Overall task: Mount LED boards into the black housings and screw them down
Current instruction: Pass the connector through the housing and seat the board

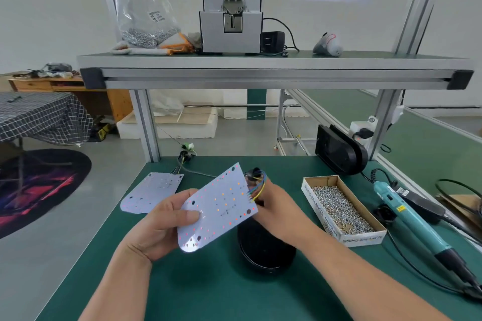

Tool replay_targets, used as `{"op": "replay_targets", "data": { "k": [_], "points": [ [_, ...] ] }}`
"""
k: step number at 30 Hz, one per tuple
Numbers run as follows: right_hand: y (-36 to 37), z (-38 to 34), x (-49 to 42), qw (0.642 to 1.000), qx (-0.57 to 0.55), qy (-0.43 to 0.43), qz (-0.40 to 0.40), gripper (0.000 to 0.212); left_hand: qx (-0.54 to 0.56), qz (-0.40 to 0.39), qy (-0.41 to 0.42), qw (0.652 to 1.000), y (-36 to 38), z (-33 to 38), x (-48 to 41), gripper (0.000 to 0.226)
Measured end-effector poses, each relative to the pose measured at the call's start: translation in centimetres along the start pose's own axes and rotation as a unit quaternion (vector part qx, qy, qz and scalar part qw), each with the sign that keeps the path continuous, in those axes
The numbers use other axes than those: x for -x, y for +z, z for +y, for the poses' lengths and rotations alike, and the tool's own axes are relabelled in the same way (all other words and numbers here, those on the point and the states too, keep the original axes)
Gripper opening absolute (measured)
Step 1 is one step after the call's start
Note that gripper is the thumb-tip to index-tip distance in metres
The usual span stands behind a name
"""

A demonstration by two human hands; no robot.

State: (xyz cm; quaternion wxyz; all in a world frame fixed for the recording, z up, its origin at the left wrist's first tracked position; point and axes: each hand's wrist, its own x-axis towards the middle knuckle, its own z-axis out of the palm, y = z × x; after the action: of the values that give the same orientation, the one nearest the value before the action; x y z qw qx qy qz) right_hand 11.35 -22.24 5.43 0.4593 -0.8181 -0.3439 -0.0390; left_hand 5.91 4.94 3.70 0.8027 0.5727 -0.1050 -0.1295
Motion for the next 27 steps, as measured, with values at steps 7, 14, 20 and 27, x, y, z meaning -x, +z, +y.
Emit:
{"op": "replay_targets", "data": {
  "k": [7, 14, 20, 27],
  "points": [
    [1.4, -1.7, -0.5, 0.962, -0.263, 0.035, 0.07, 0.025, 0.026, -0.02, -0.022, 0.999, 0.9, -0.5, -0.5, 0.06],
    [2.1, -1.8, 2.0, 0.898, -0.437, 0.031, 0.039, 0.03, 0.118, 0.081, 0.05, 0.988, 1.5, -1.1, -1.8, 0.058],
    [-0.5, -0.3, 3.4, 0.919, -0.386, 0.057, -0.057, 0.032, 0.122, 0.068, 0.075, 0.987, 1.0, -0.4, -1.1, 0.045],
    [-0.5, 0.5, 1.5, 0.955, -0.277, 0.093, 0.057, 0.021, 0.053, 0.05, 0.049, 0.996, 0.3, 0.1, -0.4, 0.044]
  ]
}}
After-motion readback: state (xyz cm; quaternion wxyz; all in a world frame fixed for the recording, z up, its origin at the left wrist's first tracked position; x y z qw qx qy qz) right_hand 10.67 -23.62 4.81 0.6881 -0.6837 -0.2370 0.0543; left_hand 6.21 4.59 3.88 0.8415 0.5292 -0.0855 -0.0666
